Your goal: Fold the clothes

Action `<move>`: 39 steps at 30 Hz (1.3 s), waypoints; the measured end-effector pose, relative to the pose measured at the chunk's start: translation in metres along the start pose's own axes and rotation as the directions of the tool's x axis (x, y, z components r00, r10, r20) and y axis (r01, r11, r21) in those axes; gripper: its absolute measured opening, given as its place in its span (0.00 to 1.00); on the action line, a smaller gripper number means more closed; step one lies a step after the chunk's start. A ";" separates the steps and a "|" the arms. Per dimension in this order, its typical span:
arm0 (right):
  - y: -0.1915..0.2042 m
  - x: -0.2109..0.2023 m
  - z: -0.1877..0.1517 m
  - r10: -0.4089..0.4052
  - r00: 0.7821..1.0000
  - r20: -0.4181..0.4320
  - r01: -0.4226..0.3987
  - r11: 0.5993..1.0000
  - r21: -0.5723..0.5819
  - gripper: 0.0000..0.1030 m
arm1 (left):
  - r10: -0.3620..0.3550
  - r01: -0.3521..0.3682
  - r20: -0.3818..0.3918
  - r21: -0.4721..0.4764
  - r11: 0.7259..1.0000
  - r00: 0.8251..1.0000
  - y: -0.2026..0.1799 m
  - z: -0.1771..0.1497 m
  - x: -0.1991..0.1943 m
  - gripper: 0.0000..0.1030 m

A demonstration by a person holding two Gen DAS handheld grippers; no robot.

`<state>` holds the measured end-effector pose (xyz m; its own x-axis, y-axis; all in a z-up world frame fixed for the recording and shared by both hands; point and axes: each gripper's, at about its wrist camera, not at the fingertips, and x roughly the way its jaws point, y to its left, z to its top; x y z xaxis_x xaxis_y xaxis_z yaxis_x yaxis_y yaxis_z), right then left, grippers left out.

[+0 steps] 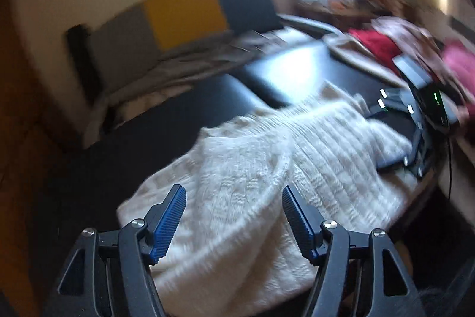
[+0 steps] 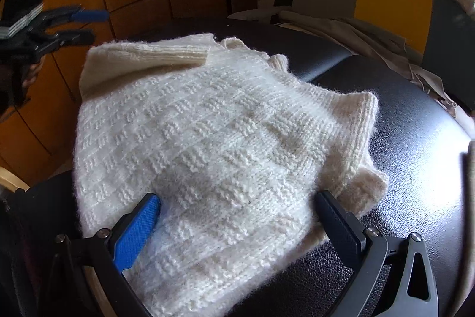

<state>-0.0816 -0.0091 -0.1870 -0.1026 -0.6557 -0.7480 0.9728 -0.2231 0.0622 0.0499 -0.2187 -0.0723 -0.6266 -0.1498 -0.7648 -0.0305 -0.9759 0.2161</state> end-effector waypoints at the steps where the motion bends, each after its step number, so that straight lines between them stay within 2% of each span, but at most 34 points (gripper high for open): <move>1: 0.000 -0.001 0.000 -0.003 1.000 -0.001 0.003 1.000 0.001 1.00 | -0.038 0.039 -0.023 0.047 0.998 0.999 0.002 0.004 0.006 0.67; 3: -0.001 -0.002 -0.001 -0.007 1.000 -0.002 0.007 1.000 0.003 1.00 | -0.125 0.136 -0.093 0.120 0.983 0.988 0.004 0.007 0.024 0.67; 5: -0.001 -0.002 0.000 -0.011 1.000 -0.002 0.011 1.000 0.004 1.00 | -0.202 0.225 -0.166 0.136 0.965 0.965 0.002 0.005 0.040 0.62; 6: -0.001 -0.002 0.000 -0.013 1.000 -0.001 0.013 1.000 0.004 1.00 | -0.232 0.254 -0.182 0.111 0.961 0.956 0.005 0.002 0.046 0.43; 7: 0.000 -0.003 0.000 -0.014 1.000 -0.001 0.014 1.000 0.003 1.00 | -0.256 0.272 -0.185 0.066 0.960 0.949 0.010 -0.001 0.049 0.18; 8: 0.000 -0.003 -0.001 -0.016 1.000 0.000 0.016 1.000 0.003 1.00 | -0.270 0.274 -0.163 0.006 0.962 0.949 0.019 -0.005 0.049 0.13; 9: 0.000 -0.003 -0.001 -0.016 1.000 0.001 0.016 1.000 0.004 1.00 | -0.288 0.278 -0.104 -0.100 0.955 0.952 0.039 -0.011 0.045 0.12; 10: 0.000 -0.004 -0.001 -0.016 1.000 0.002 0.016 1.000 0.005 1.00 | -0.308 0.294 -0.026 -0.229 0.928 0.951 0.064 -0.021 0.038 0.11; 11: 0.000 -0.004 -0.001 -0.016 1.000 0.002 0.016 1.000 0.005 1.00 | -0.311 0.308 0.053 -0.363 0.879 0.949 0.091 -0.033 0.033 0.11; 12: 0.000 -0.004 -0.001 -0.017 1.000 0.003 0.017 1.000 0.006 1.00 | -0.291 0.316 0.128 -0.488 0.814 0.948 0.120 -0.051 0.027 0.11; 14: 0.000 -0.004 -0.002 -0.019 1.000 0.004 0.019 1.000 0.008 1.00 | -0.210 0.320 0.241 -0.683 0.657 0.947 0.172 -0.091 0.017 0.11; 15: 0.000 -0.004 -0.002 -0.020 1.000 0.004 0.020 1.000 0.009 1.00 | -0.165 0.304 0.256 -0.746 0.592 0.952 0.193 -0.111 0.014 0.20; 16: 0.000 -0.004 -0.001 -0.021 1.000 0.004 0.021 1.000 0.010 1.00 | -0.145 0.291 0.253 -0.788 0.543 0.957 0.208 -0.127 0.014 0.30; 17: 0.000 -0.004 -0.001 -0.023 1.000 0.004 0.023 1.000 0.011 1.00 | -0.140 0.282 0.245 -0.818 0.501 0.959 0.219 -0.141 0.016 0.33; 18: 0.000 -0.003 -0.001 -0.024 1.000 0.004 0.024 1.000 0.012 1.00 | -0.140 0.277 0.239 -0.842 0.462 0.961 0.229 -0.154 0.017 0.40; 19: 0.000 -0.003 -0.001 -0.026 1.000 0.004 0.026 1.000 0.013 1.00 | -0.147 0.279 0.238 -0.855 0.436 0.960 0.235 -0.164 0.017 0.48; 20: 0.000 -0.003 -0.001 -0.029 1.000 0.004 0.029 0.999 0.015 1.00 | -0.158 0.291 0.246 -0.859 0.421 0.956 0.239 -0.171 0.018 0.52; 22: 0.001 -0.003 -0.001 -0.035 0.999 0.005 0.035 0.999 0.021 1.00 | -0.186 0.322 0.269 -0.862 0.392 0.945 0.244 -0.182 0.019 0.67; 23: 0.001 -0.003 -0.001 -0.037 0.999 0.005 0.037 0.999 0.023 1.00 | -0.208 0.332 0.269 -0.858 0.392 0.940 0.245 -0.183 0.023 0.68; 25: 0.001 -0.003 -0.001 -0.039 0.999 0.005 0.039 0.999 0.024 1.00 | -0.264 0.343 0.250 -0.844 0.412 0.931 0.245 -0.179 0.034 0.70; 26: 0.002 -0.003 -0.001 -0.040 0.999 0.005 0.040 0.999 0.024 1.00 | -0.294 0.342 0.228 -0.835 0.431 0.928 0.244 -0.175 0.042 0.70; 29: 0.003 -0.002 -0.001 -0.044 0.999 0.006 0.044 0.999 0.026 1.00 | -0.363 0.302 0.114 -0.800 0.518 0.925 0.235 -0.160 0.073 0.70; 32: 0.003 -0.003 -0.002 -0.046 0.999 0.007 0.045 0.999 0.026 1.00 | -0.385 0.314 0.087 -0.752 0.579 0.919 0.228 -0.148 0.088 0.75; 35: 0.003 -0.004 -0.002 -0.044 0.999 0.008 0.044 0.999 0.026 1.00 | -0.409 0.351 0.104 -0.725 0.593 0.907 0.220 -0.135 0.100 0.75; 36: 0.003 -0.004 -0.002 -0.044 0.999 0.007 0.044 0.999 0.025 1.00 | -0.417 0.362 0.108 -0.715 0.597 0.902 0.216 -0.130 0.104 0.62; 37: 0.003 -0.004 -0.001 -0.044 0.999 0.007 0.044 0.999 0.025 1.00 | -0.433 0.373 0.112 -0.721 0.585 0.895 0.213 -0.127 0.108 0.27; 38: 0.003 -0.004 -0.001 -0.044 0.999 0.008 0.044 0.999 0.025 1.00 | -0.444 0.376 0.118 -0.741 0.556 0.888 0.211 -0.127 0.113 0.25; 39: 0.003 -0.004 -0.001 -0.044 0.999 0.008 0.044 0.999 0.026 1.00 | -0.434 0.368 0.124 -0.756 0.541 0.893 0.211 -0.126 0.113 0.21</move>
<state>-0.0781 -0.0068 -0.1844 -0.1471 -0.6509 -0.7448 0.9617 -0.2701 0.0461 0.0708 -0.4612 -0.1893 -0.6426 0.3091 -0.7011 0.3422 -0.7030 -0.6235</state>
